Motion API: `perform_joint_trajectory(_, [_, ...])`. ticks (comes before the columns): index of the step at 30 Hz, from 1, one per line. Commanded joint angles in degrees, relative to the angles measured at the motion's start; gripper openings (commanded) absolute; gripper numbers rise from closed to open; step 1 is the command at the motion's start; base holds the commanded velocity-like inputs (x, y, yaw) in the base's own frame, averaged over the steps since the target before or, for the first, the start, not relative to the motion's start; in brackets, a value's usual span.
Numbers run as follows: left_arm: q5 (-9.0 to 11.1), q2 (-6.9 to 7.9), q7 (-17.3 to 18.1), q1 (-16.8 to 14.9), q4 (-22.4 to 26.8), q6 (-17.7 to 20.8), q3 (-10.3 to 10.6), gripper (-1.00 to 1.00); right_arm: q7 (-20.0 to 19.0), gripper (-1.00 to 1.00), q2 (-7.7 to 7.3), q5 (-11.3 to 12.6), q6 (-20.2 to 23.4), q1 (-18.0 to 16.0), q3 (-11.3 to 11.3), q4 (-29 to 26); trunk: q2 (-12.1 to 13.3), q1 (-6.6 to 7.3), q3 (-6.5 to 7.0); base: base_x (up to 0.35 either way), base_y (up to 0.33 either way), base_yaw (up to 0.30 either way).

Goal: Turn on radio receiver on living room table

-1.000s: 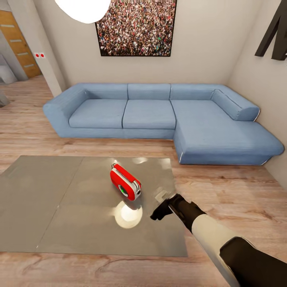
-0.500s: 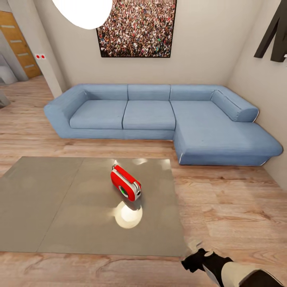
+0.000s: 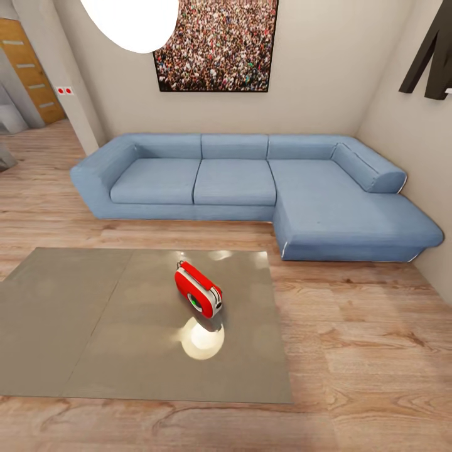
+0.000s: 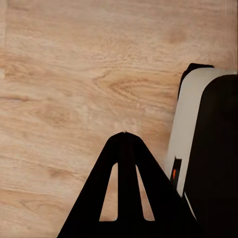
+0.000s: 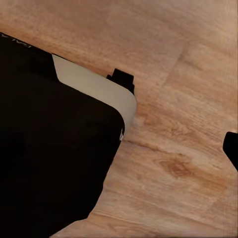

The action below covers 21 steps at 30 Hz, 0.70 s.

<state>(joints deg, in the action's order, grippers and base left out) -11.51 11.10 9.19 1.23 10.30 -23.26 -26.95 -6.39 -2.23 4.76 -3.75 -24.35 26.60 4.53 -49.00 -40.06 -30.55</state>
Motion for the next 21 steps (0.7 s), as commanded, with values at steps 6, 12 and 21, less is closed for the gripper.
perform_joint_trajectory(6, [-0.79,-0.55,-0.37,0.0,-0.11,0.45,-0.17,-1.0,-0.24,1.0,0.36,-0.1,0.31,0.5,0.03,-0.05,0.0,0.0,0.0,0.0,0.0,0.0])
perform_joint_trajectory(12, [-0.83,-0.7,-0.46,0.0,-0.14,0.43,-0.28,-1.0,-0.04,1.0,0.3,-0.26,0.32,0.53,0.1,-0.06,0.0,0.0,0.0,0.0,0.0,0.0])
perform_joint_trajectory(21, [-0.95,-6.24,-0.41,0.0,-4.02,0.5,-0.3,-1.0,-0.03,1.0,0.29,-0.28,0.32,0.53,0.12,-0.08,0.0,0.0,0.0,0.0,0.0,0.0])
